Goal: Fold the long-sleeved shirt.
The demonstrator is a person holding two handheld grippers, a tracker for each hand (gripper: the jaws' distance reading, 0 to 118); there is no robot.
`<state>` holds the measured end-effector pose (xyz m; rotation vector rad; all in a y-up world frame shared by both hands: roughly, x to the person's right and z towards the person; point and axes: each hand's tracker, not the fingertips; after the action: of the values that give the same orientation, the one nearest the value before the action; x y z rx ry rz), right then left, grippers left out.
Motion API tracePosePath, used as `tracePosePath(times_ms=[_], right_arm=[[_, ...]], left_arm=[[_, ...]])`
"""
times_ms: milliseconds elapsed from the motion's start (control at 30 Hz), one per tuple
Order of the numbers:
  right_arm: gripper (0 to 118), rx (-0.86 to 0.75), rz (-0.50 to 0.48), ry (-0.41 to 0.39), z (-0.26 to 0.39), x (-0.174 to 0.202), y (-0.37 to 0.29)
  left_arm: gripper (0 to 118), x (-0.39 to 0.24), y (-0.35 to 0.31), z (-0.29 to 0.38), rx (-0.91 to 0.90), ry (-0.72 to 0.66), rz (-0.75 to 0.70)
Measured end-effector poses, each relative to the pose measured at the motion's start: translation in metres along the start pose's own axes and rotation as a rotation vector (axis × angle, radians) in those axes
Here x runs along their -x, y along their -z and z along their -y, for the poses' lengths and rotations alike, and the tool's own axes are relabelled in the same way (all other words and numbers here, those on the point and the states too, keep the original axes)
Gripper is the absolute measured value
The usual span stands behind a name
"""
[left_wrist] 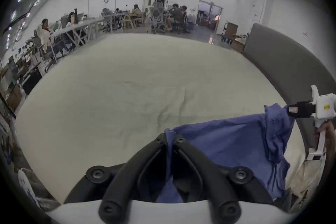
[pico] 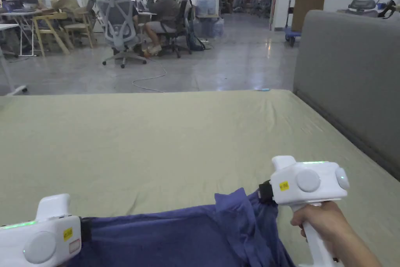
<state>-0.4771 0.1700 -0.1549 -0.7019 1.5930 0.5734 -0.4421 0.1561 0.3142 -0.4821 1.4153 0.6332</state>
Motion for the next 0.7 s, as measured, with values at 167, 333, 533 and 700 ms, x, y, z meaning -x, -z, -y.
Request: tracePosePath(times_ms=[167, 333, 533, 700], right_arm=[[12, -0.129, -0.016, 0.037, 0.061, 0.014, -0.088], [12, -0.107, 0.030, 0.060, 0.139, 0.017, -0.128], [12, 0.180, 0.085, 0.061, 0.223, 0.014, -0.096], [12, 0.315, 0.158, -0.048, 0.242, 0.018, -0.055]], left_arm=[[2, 0.004, -0.062, 0.039, -0.028, -0.014, -0.050], [2, 0.005, -0.092, 0.099, 0.037, -0.023, -0.101], [2, -0.001, -0.063, 0.162, 0.222, 0.007, -0.137], [2, -0.002, -0.029, 0.187, 0.314, 0.056, -0.143]])
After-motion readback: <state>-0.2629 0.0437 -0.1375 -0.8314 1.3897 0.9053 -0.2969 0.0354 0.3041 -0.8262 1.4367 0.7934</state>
